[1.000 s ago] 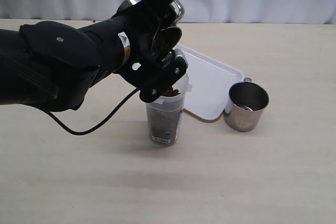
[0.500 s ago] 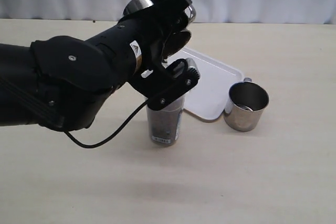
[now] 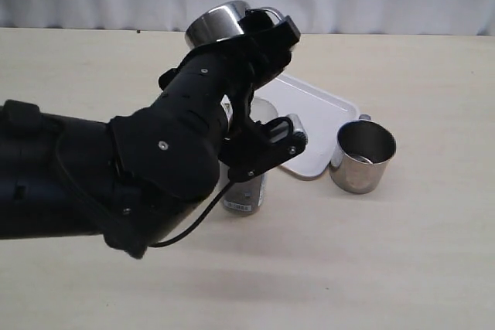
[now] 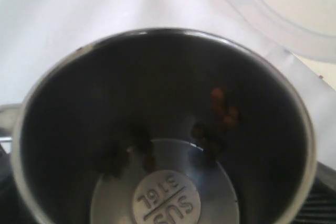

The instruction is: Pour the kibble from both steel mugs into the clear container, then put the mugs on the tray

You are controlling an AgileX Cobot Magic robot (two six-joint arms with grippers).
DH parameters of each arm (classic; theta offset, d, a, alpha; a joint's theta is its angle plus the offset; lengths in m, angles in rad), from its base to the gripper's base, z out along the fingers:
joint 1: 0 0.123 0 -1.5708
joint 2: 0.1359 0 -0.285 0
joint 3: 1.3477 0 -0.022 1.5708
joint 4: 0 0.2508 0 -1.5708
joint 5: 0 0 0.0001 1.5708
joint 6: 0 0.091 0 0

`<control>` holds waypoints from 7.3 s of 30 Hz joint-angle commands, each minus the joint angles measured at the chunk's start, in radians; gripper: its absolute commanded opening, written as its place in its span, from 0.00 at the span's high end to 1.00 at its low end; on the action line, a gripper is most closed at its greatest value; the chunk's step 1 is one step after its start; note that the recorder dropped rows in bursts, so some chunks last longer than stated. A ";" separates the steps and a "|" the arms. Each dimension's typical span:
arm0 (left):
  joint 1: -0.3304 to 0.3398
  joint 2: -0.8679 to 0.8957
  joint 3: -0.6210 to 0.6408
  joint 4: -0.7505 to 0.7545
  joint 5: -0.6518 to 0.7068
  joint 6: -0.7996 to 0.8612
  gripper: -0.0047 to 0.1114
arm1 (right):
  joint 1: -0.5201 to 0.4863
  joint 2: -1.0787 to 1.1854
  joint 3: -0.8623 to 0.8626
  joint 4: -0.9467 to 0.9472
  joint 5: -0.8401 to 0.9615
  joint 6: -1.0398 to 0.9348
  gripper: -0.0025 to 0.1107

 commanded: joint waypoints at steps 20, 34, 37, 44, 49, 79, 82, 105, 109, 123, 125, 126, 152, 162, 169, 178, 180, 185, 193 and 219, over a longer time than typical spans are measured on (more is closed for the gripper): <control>-0.105 0.060 -0.009 0.008 0.257 -0.001 0.96 | -0.003 -0.003 0.005 0.001 0.001 -0.003 0.94; -0.105 0.103 -0.020 0.008 0.324 0.005 0.96 | -0.003 -0.003 0.005 0.001 0.001 -0.003 0.94; -0.105 0.118 -0.020 0.008 0.324 0.007 0.96 | -0.003 -0.003 0.005 0.001 0.001 -0.003 0.94; -0.105 0.067 -0.020 0.008 0.301 -0.167 0.96 | -0.003 -0.003 0.005 0.001 0.001 -0.003 0.94; -0.076 -0.047 -0.020 -0.030 0.095 -0.339 0.96 | -0.003 -0.003 0.005 0.001 0.001 -0.003 0.94; 0.841 0.378 -0.175 -0.943 -1.661 -0.789 0.96 | -0.003 -0.003 0.005 0.001 0.001 -0.003 0.94; 0.826 0.449 -0.265 -0.903 -1.600 -0.838 0.96 | -0.003 -0.003 0.005 0.001 0.001 -0.003 0.94; 0.772 0.681 -0.409 -0.700 -1.660 -0.994 0.91 | -0.003 -0.003 0.005 0.001 0.001 -0.003 0.94; 0.750 0.691 -0.420 -0.699 -1.627 -0.994 0.65 | -0.003 -0.003 0.005 0.001 0.001 -0.003 0.94; 0.744 0.691 -0.420 -0.705 -1.583 -0.994 0.22 | -0.003 -0.003 0.005 0.001 0.001 -0.003 0.94; 0.744 0.676 -0.420 -0.705 -1.583 -0.994 0.22 | -0.003 -0.003 0.005 0.001 0.001 -0.003 0.94; 0.744 0.668 -0.420 -0.705 -1.583 -0.994 0.22 | -0.003 -0.003 0.005 0.001 0.001 -0.003 0.94; 0.899 0.020 -0.264 0.008 -1.308 -1.835 0.81 | -0.003 -0.003 0.005 0.001 0.001 -0.003 0.94; 1.178 -0.667 0.317 -0.126 -1.258 -1.834 0.96 | -0.003 -0.003 0.005 0.001 0.001 -0.003 0.94; 1.179 -1.124 0.557 -0.224 -0.946 -1.834 0.96 | -0.003 -0.003 0.005 0.001 0.001 -0.003 0.94; 1.179 -1.420 0.707 -0.231 -0.941 -1.834 0.96 | -0.003 -0.003 0.005 0.001 0.001 -0.003 0.94; 1.179 -1.421 0.717 -0.231 -0.961 -1.836 0.96 | -0.003 -0.003 0.005 0.001 0.001 -0.003 0.94; 1.179 -1.421 0.719 -0.228 -0.996 -1.836 0.96 | -0.003 -0.003 0.005 0.001 0.001 -0.003 0.94; 1.179 -1.421 0.719 -0.228 -1.000 -1.836 0.96 | -0.003 -0.003 0.005 0.001 0.001 -0.003 0.94; 1.165 -1.690 0.719 -0.230 -1.016 -1.834 0.96 | -0.003 -0.003 0.005 0.001 0.001 -0.003 0.94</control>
